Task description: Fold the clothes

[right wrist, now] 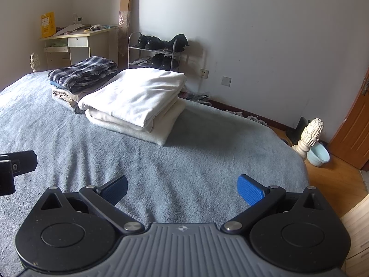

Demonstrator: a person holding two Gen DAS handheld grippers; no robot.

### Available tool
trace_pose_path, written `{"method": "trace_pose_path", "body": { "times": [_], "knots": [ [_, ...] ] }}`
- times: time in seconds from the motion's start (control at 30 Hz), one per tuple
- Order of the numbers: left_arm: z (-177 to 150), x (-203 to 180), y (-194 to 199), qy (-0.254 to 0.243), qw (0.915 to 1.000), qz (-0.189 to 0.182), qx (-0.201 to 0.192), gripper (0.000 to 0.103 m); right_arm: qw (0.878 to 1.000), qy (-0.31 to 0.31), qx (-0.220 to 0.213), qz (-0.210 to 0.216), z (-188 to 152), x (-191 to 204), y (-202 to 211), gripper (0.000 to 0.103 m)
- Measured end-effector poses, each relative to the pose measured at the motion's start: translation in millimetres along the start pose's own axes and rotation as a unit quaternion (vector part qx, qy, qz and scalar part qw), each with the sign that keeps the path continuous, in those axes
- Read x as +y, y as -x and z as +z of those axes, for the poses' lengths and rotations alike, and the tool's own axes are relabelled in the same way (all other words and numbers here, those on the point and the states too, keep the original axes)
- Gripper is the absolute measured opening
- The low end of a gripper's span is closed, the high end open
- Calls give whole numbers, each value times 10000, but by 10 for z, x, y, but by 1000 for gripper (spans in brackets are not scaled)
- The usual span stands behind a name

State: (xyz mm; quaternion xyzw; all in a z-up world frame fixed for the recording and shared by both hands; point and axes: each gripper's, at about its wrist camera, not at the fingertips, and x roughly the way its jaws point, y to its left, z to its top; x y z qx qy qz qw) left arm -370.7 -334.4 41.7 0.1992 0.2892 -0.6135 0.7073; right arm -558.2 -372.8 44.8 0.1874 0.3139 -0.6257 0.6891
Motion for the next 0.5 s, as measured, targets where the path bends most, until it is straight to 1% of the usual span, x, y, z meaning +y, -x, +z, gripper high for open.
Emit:
{"method": "trace_pose_path", "body": {
  "times": [0.5],
  "knots": [
    [3,-12,9,21,10000,10,18,103,10000,16,0,19,-8,23,1,103]
  ]
}}
